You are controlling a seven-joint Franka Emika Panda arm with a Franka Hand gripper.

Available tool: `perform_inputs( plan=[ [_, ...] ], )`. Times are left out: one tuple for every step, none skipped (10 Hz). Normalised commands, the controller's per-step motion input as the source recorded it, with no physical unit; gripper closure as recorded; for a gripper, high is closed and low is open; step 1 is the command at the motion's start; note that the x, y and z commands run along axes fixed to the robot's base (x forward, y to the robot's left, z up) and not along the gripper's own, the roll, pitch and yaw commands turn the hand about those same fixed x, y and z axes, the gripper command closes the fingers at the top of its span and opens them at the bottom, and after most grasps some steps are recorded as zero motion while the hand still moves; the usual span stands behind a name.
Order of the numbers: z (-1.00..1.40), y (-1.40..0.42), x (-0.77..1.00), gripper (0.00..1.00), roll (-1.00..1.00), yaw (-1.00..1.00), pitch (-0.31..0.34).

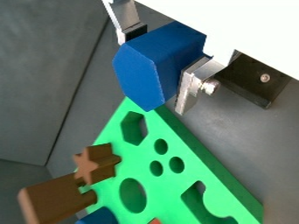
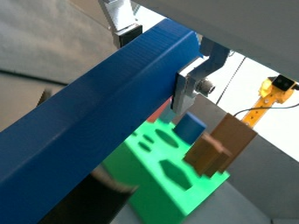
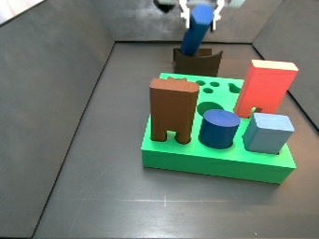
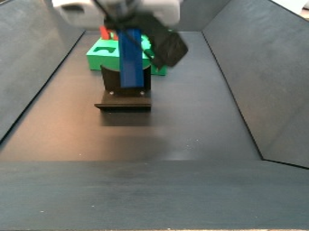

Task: Pick up the hexagon object. Move up. Place the hexagon object on the fixture. Regrasp the hexagon object. Move to above the board. Insert the hexagon object.
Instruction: Place the hexagon object on the fixture, then regrasp the hexagon object.

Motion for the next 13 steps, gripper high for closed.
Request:
perform_inputs(
  plan=[
    [-1.0, 0.05, 0.14, 1.0, -0.13, -0.1, -0.053],
    [-0.78, 0.05, 0.12, 1.0, -0.1, -0.07, -0.068],
    [-0.67, 0.04, 0.11, 1.0, -0.09, -0.06, -0.077],
    [-0.47, 0.03, 0.08, 1.0, -0.08, -0.04, -0.092],
    [-0.33, 0.03, 0.07, 1.0, -0.07, -0.02, -0.096],
    [-0.23, 0.03, 0.04, 1.0, -0.05, -0.01, -0.075],
    [-0.23, 0.03, 0.04, 1.0, -0.05, 0.0, -0.074],
    [-0.23, 0.03, 0.04, 1.0, -0.05, 0.0, -0.074],
    [-0.23, 0.03, 0.04, 1.0, -0.05, 0.0, -0.074],
    [-0.23, 0.03, 0.04, 1.0, -0.05, 0.0, -0.074],
    [0.0, 0.0, 0.0, 0.0, 0.0, 0.0, 0.0],
    [1.0, 0.0, 0.0, 0.0, 0.06, -0.09, -0.032],
    [1.0, 0.0, -0.01, 0.0, 0.07, -0.08, -0.027]
  ],
)
